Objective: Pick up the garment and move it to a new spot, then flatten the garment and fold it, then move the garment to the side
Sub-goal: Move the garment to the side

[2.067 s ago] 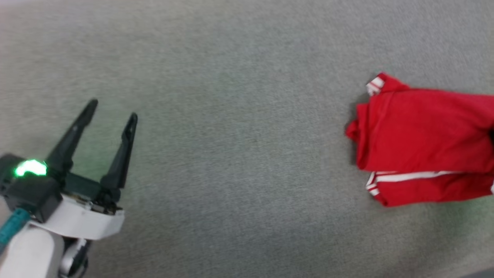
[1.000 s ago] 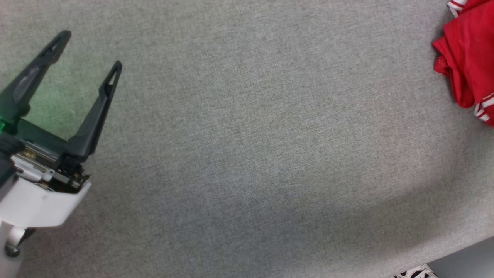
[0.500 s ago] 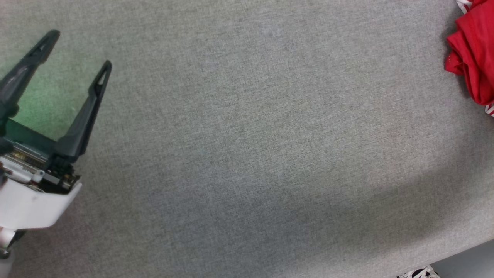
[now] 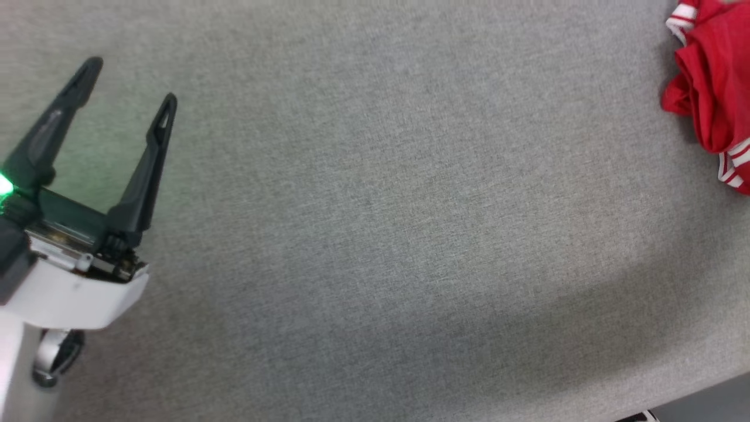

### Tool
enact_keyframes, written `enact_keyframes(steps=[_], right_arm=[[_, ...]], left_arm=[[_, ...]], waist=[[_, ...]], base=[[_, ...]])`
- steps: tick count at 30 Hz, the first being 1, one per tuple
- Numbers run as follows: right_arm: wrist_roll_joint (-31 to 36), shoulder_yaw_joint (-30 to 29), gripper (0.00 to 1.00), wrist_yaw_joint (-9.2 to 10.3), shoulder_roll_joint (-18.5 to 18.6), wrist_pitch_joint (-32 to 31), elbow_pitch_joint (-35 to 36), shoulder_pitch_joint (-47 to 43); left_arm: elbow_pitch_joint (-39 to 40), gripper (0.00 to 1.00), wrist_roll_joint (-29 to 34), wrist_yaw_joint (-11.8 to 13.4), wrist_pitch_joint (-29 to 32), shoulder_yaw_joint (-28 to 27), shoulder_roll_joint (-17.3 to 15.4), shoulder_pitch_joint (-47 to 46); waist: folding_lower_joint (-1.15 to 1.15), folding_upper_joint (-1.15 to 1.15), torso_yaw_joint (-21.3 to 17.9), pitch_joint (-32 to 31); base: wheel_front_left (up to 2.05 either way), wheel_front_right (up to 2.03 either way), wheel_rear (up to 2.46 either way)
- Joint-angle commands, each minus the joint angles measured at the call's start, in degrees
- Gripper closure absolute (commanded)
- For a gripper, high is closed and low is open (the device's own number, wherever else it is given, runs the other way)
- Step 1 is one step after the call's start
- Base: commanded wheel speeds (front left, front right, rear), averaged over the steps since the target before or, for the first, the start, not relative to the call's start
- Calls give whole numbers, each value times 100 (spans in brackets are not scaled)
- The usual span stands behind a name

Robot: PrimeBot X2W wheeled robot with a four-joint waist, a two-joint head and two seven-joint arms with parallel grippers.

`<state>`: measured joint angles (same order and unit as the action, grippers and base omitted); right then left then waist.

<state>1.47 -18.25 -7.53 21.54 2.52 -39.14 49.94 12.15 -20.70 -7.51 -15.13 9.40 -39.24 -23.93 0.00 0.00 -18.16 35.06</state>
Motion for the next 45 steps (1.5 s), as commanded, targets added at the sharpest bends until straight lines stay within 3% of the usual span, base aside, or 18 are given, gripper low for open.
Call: enact_keyframes(steps=[1, 11, 30, 37, 45], right_arm=[[-120, 189, 0, 8, -26, 33, 57, -119], [-698, 1216, 0, 8, -237, 135, 397, -709], [-1819, 2426, 0, 8, -1030, 583, 1093, -2066], [-2027, 2605, 0, 8, -986, 715, 1484, -2658], [-2073, 2334, 0, 8, -854, 611, 2286, -3516]], left_arm=[[-138, 0, -22, 6, 4, -42, 182, 92], [-840, 0, 54, 6, 4, -334, 874, 510], [-2009, 0, 238, 6, 4, -1022, 1848, 1547], [-1991, 0, 299, 6, 4, -1099, 2083, 1863], [-1845, 0, 309, 6, 4, -1172, 2249, 2296]], waist=[[0, 0, 179, -301], [0, 0, 524, -1046], [0, 0, 1167, -2423], [0, 0, 1437, -2665], [0, 0, 1549, -2907]], base=[[0, 0, 0], [0, 0, 0], [0, 0, 0], [0, 0, 0], [0, 0, 0]])
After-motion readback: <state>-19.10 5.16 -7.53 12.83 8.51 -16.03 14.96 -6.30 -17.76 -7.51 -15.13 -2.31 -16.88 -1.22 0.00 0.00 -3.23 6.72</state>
